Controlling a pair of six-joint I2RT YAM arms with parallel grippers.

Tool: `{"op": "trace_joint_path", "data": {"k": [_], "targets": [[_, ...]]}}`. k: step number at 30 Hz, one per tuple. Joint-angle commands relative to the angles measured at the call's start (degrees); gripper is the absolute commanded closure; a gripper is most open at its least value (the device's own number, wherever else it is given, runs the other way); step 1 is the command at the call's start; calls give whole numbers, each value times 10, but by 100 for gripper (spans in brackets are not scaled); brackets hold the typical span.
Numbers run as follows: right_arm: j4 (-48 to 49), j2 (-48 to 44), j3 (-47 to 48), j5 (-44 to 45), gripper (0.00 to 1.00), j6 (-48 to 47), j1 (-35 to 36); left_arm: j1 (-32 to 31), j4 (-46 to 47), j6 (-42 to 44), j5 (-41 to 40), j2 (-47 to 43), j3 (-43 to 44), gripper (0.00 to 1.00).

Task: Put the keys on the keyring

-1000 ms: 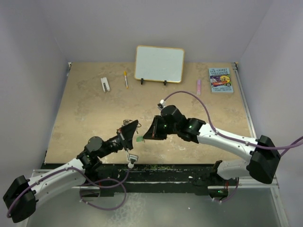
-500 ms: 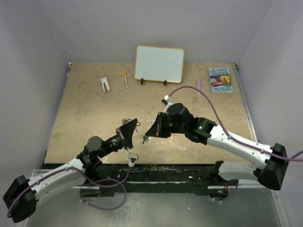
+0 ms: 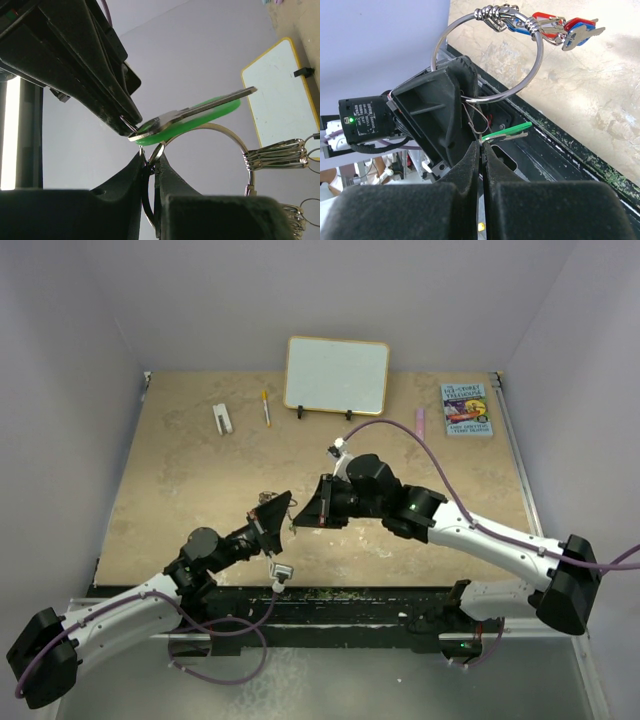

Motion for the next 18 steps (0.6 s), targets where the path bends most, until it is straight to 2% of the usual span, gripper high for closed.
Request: {"op": "trace_joint_path", "data": {"k": [1, 9, 18], "targets": [[46, 6, 29, -18, 100, 9, 2, -2, 37, 16, 0, -3, 19, 96], [58, 18, 38, -16, 100, 14, 2, -2, 39, 17, 3, -6, 14, 96], [23, 22, 42, -13, 100, 23, 2, -3, 46, 17, 10, -12, 10, 96]]}}
